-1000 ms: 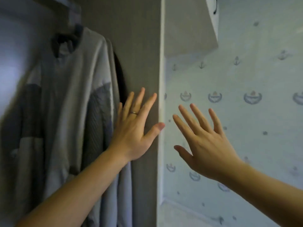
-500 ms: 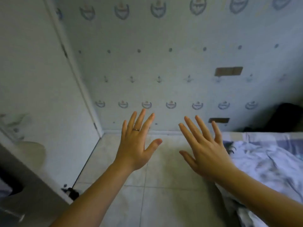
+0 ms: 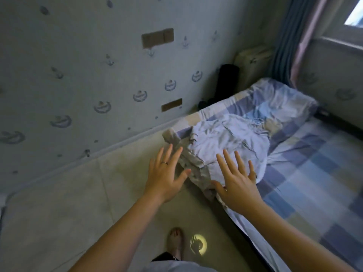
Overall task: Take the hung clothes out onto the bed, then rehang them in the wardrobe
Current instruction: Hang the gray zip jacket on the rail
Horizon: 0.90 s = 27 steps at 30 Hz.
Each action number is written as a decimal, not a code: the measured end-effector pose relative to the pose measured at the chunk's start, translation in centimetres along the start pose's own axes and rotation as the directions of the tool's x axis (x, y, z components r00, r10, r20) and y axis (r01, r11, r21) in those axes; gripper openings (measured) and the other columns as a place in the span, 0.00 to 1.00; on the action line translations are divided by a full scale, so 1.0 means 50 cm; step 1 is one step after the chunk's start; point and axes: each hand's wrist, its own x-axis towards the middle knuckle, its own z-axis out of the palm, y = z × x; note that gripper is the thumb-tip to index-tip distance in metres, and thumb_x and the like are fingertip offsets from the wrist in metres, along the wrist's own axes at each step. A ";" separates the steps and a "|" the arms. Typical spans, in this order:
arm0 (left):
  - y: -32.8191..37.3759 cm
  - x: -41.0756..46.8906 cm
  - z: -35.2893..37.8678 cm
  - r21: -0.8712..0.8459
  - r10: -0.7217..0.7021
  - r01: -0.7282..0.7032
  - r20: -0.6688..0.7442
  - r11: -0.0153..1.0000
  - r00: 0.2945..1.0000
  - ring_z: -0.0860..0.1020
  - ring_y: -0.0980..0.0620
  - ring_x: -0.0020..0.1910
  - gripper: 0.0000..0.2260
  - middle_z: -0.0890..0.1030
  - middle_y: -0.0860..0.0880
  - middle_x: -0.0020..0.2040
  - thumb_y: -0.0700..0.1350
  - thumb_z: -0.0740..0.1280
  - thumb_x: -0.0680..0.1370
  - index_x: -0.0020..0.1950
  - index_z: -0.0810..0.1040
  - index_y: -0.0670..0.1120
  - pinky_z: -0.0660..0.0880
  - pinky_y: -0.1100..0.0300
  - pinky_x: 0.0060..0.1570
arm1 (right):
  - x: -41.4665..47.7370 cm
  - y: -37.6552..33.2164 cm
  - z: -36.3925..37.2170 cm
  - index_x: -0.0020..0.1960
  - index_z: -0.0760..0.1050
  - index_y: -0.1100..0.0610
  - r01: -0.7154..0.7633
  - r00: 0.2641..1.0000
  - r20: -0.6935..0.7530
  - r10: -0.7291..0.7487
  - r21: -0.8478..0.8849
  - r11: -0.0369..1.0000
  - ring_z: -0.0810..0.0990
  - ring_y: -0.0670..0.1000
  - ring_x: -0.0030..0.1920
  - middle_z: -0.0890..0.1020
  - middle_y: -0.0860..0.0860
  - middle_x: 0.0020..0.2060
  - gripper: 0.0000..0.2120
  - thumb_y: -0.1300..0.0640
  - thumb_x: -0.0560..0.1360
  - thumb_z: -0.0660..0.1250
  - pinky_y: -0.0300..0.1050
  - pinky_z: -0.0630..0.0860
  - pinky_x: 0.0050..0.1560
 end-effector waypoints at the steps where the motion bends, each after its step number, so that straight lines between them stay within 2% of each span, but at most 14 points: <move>1: -0.007 0.043 0.009 -0.008 0.024 -0.024 0.022 1.000 0.999 0.42 0.50 0.80 0.36 0.46 0.53 0.82 0.72 0.46 0.74 0.80 0.50 0.60 0.46 0.42 0.76 | 0.023 0.010 0.005 0.79 0.39 0.47 -0.046 0.999 -0.002 0.046 0.005 0.999 0.29 0.54 0.76 0.35 0.46 0.77 0.36 0.32 0.76 0.42 0.59 0.27 0.72; 4: -0.025 0.175 0.025 -0.031 0.092 -0.089 0.107 0.996 0.990 0.42 0.50 0.80 0.36 0.46 0.53 0.82 0.73 0.45 0.74 0.80 0.49 0.61 0.48 0.40 0.76 | 0.092 0.042 0.010 0.79 0.37 0.46 -0.199 0.980 0.015 0.198 0.020 0.980 0.29 0.54 0.75 0.35 0.47 0.78 0.35 0.34 0.79 0.48 0.59 0.27 0.72; 8: -0.039 0.320 0.040 -0.031 0.196 -0.194 0.189 0.980 0.962 0.42 0.52 0.80 0.38 0.47 0.53 0.82 0.76 0.42 0.72 0.80 0.48 0.61 0.48 0.41 0.76 | 0.165 0.071 0.014 0.79 0.37 0.45 -0.366 0.930 0.043 0.364 0.065 0.928 0.29 0.55 0.76 0.35 0.47 0.78 0.36 0.34 0.79 0.49 0.59 0.28 0.72; 11: -0.026 0.416 0.057 -0.045 0.244 -0.240 0.247 0.970 0.938 0.41 0.53 0.79 0.37 0.46 0.54 0.81 0.73 0.44 0.73 0.80 0.49 0.61 0.43 0.44 0.76 | 0.206 0.099 0.015 0.78 0.36 0.45 -0.481 0.876 0.072 0.476 0.087 0.872 0.30 0.54 0.76 0.34 0.46 0.78 0.35 0.35 0.79 0.49 0.60 0.31 0.73; 14: 0.002 0.501 0.081 -0.066 0.279 -0.272 0.285 0.960 0.917 0.42 0.53 0.79 0.38 0.48 0.54 0.81 0.73 0.43 0.71 0.80 0.50 0.62 0.43 0.45 0.76 | 0.245 0.141 0.011 0.79 0.36 0.45 -0.590 0.807 0.080 0.585 0.106 0.800 0.33 0.53 0.77 0.37 0.45 0.78 0.35 0.36 0.80 0.50 0.61 0.36 0.75; 18: 0.046 0.609 0.129 -0.065 0.335 -0.334 0.349 0.940 0.875 0.40 0.54 0.79 0.37 0.47 0.55 0.81 0.74 0.43 0.72 0.79 0.48 0.63 0.42 0.45 0.76 | 0.301 0.206 0.020 0.79 0.37 0.45 -0.673 0.739 0.091 0.667 0.129 0.728 0.34 0.53 0.78 0.38 0.44 0.79 0.35 0.35 0.80 0.49 0.61 0.37 0.75; 21: 0.085 0.697 0.165 -0.055 0.347 -0.357 0.406 0.933 0.845 0.39 0.53 0.79 0.33 0.46 0.55 0.81 0.71 0.49 0.77 0.80 0.47 0.62 0.41 0.45 0.76 | 0.353 0.258 0.030 0.79 0.38 0.45 -0.710 0.704 0.115 0.701 0.155 0.687 0.35 0.53 0.78 0.38 0.44 0.79 0.35 0.36 0.80 0.50 0.61 0.38 0.76; 23: 0.110 0.756 0.190 -0.046 0.341 -0.357 0.428 0.933 0.837 0.40 0.52 0.79 0.31 0.46 0.55 0.82 0.68 0.51 0.79 0.80 0.47 0.62 0.42 0.45 0.77 | 0.391 0.296 0.036 0.79 0.37 0.45 -0.724 0.690 0.133 0.712 0.149 0.674 0.35 0.53 0.78 0.38 0.44 0.79 0.35 0.36 0.80 0.50 0.61 0.38 0.75; 27: 0.154 0.867 0.233 -0.056 0.307 -0.318 0.465 0.946 0.830 0.42 0.52 0.80 0.30 0.47 0.54 0.82 0.67 0.51 0.79 0.79 0.48 0.62 0.43 0.45 0.77 | 0.467 0.383 0.038 0.79 0.38 0.46 -0.746 0.666 0.179 0.724 0.165 0.645 0.35 0.53 0.78 0.38 0.44 0.79 0.35 0.37 0.80 0.51 0.61 0.39 0.75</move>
